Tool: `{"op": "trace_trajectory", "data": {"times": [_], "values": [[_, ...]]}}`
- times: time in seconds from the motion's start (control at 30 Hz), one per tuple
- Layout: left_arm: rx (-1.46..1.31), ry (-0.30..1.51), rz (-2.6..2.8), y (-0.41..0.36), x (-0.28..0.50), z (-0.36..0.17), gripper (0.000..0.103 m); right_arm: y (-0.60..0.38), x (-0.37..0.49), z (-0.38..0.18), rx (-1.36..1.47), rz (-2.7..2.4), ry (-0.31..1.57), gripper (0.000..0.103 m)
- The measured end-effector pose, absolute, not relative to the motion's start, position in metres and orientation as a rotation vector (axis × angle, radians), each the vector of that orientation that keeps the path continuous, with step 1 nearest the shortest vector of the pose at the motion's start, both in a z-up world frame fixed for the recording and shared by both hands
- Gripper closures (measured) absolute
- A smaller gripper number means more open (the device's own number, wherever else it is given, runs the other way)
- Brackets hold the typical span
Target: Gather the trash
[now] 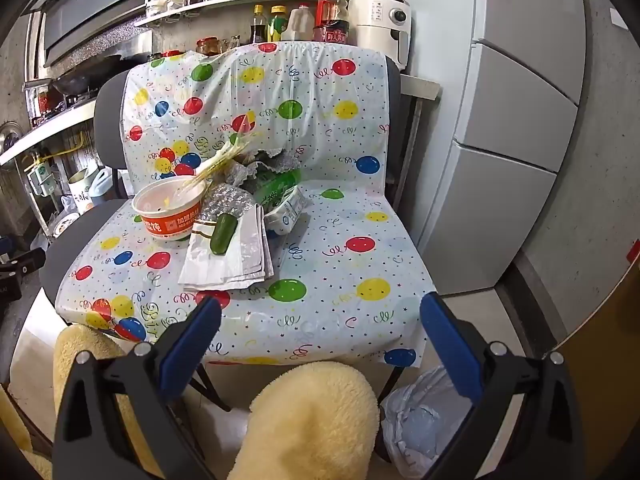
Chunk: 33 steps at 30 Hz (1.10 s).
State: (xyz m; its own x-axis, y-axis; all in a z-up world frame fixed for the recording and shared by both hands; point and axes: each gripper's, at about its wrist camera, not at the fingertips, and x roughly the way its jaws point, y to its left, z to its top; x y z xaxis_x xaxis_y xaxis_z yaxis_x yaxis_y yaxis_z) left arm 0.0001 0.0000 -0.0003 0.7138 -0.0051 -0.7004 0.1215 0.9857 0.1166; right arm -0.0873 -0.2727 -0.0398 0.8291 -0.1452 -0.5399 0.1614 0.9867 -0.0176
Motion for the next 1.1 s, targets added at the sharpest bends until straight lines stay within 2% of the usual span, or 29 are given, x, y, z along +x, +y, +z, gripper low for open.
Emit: {"op": "trace_trajectory", "data": {"times": [1.1], "values": [[0.159, 0.770, -0.057, 0.0076, 0.0021, 0.0046, 0.006, -0.2756, -0.0888, -0.0387, 0.033, -0.181, 0.570, 0.006]]}}
